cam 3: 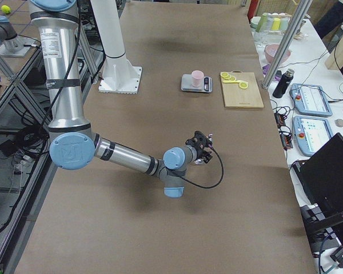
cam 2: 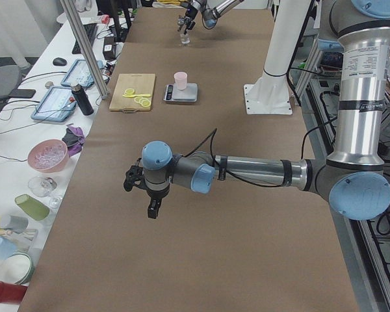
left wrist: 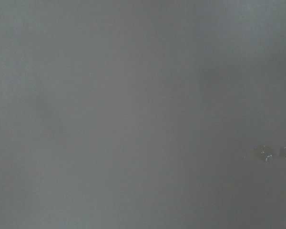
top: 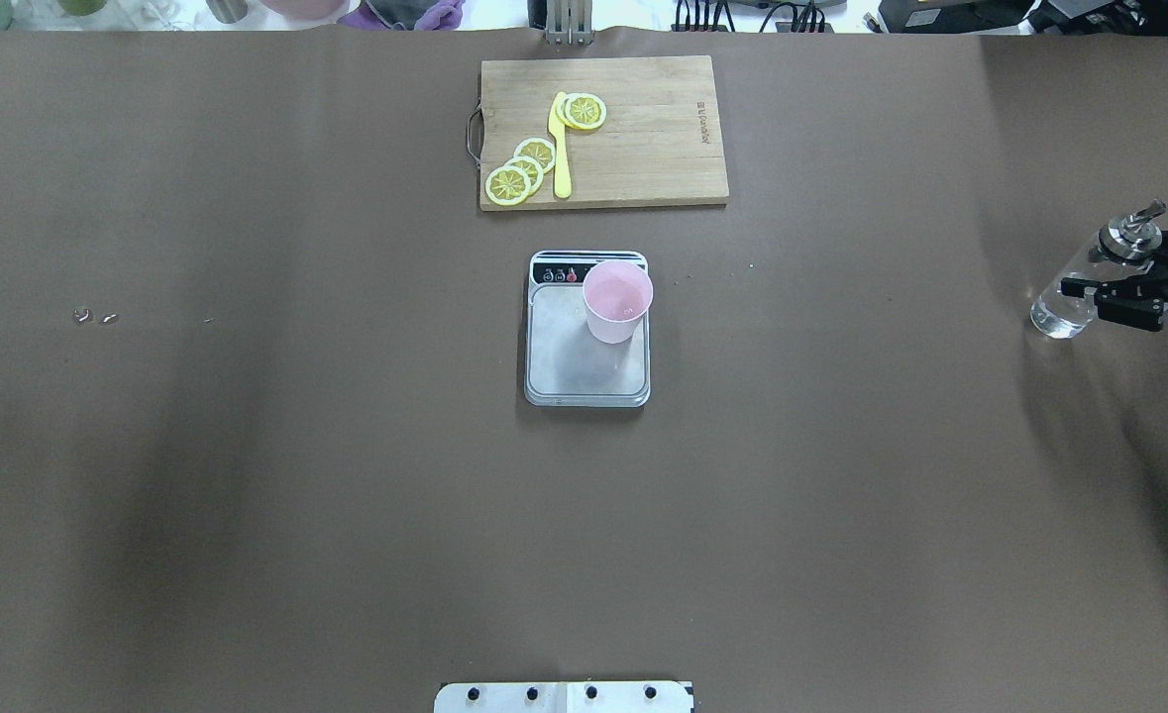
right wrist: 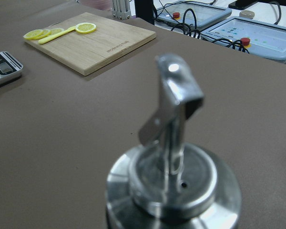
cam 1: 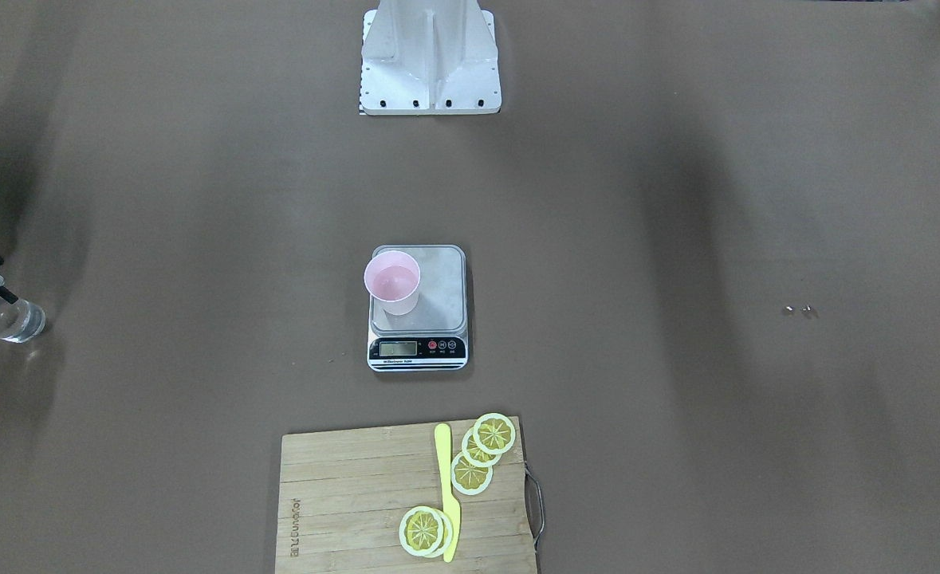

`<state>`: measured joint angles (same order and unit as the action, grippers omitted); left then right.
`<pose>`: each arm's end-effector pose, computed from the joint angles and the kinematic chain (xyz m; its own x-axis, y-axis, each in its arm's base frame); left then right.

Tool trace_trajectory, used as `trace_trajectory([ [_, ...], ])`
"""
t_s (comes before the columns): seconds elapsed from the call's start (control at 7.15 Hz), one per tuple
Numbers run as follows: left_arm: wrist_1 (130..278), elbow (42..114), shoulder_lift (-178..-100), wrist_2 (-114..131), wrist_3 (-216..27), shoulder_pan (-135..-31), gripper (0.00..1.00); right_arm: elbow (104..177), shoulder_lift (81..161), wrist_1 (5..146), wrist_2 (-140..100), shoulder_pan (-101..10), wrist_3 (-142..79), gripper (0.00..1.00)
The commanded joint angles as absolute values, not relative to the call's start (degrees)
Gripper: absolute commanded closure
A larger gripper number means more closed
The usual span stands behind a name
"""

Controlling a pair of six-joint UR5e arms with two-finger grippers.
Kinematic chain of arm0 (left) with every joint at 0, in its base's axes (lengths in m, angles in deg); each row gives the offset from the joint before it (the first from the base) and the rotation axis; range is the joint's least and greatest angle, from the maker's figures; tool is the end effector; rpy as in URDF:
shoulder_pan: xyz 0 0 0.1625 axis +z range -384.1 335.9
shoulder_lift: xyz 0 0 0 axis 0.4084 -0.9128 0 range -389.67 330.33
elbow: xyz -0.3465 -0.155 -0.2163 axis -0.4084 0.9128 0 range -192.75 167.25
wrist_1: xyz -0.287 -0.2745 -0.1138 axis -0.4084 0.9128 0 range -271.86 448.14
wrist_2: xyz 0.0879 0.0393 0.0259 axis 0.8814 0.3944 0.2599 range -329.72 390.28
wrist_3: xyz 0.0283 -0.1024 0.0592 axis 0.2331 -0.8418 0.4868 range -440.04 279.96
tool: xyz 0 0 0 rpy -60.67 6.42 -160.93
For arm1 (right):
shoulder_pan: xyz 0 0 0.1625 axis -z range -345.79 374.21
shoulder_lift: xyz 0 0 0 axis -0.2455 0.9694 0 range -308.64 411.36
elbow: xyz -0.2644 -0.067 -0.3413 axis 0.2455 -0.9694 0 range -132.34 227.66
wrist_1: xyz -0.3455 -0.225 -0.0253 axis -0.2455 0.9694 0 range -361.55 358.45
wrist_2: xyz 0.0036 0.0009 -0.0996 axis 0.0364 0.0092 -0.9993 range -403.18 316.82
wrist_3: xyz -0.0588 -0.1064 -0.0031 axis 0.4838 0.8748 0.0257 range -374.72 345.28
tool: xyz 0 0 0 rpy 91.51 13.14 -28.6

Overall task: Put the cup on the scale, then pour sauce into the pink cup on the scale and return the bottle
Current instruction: 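Lower the glass bottle onto the table with the right gripper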

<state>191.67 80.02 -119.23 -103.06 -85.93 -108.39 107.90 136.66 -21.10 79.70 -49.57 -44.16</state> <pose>0.0009 -0.5098 0.6413 0.7112 0.1595 -0.6847 -0.0230 0.9787 0.2040 -0.1611 -0.4795 0.6741 0.4691 -0.7029 0.5347 -0.2161 0.4957 0.8412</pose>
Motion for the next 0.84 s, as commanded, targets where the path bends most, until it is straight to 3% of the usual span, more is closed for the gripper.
trace_trajectory([
  [0.0, 191.7, 80.1, -119.2, -103.1, -85.9, -108.4, 0.01, 107.1, 136.7, -21.3, 75.3, -47.1, -43.3, 0.65],
  [0.28, 191.7, 80.2, -119.2, -103.1, -85.9, -108.4, 0.01, 107.2, 136.7, -21.3, 74.6, -46.6, -43.3, 0.64],
  [0.7, 191.7, 80.1, -119.2, -103.1, -85.9, -108.4, 0.01, 107.2, 136.7, -21.2, 74.7, -46.6, -43.4, 0.42],
])
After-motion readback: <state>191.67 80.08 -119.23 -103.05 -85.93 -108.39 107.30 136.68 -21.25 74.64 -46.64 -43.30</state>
